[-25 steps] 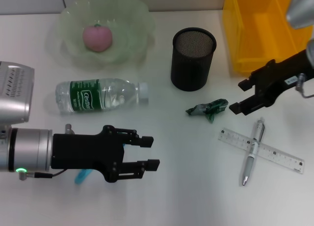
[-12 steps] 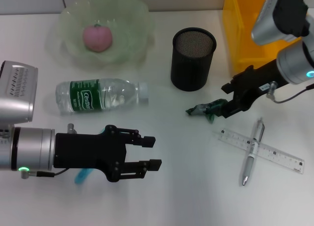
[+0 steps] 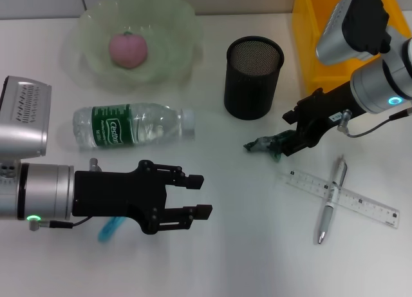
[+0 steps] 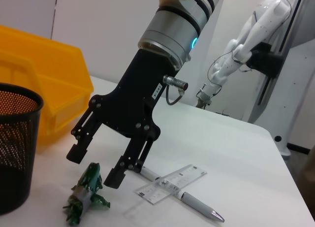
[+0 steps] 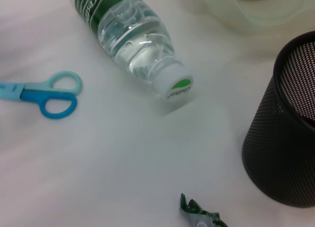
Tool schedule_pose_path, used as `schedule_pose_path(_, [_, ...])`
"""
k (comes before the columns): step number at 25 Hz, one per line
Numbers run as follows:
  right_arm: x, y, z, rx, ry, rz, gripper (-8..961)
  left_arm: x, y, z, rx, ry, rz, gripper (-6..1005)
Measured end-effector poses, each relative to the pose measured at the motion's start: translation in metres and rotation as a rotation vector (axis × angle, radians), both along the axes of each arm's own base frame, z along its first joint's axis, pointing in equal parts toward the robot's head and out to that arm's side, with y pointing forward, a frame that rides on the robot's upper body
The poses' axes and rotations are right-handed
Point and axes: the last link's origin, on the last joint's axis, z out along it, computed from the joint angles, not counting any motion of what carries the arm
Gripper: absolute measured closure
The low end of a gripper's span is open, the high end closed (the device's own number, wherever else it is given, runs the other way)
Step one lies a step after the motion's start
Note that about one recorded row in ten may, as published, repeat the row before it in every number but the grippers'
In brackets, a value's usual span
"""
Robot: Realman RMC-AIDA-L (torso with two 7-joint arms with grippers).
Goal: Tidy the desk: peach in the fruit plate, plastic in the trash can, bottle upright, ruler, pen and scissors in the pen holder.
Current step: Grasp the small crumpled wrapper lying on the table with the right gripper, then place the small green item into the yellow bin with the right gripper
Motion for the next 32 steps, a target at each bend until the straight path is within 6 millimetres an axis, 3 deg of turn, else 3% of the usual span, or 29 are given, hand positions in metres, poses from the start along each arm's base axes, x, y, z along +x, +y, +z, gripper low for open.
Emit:
schedule_pose_path(13, [0.003,0.000,-0.009,-0.010,-0.018,0.000,227,0.001,0.003,-0.001,0.008,0.007,-0.003,454])
schedule_pose_path(25, [0.008,-0.005,-0.014,-0.016,-0.045,0.019,569,0.004,0.009,-0.002,0.021,0.018,-0.013,455])
schedule_pose_path(32, [0.006,-0.009,-0.006,0.031,0.021,0.057,773,0.005,0.012,-0.002,0.031,0.023,-0.012,455])
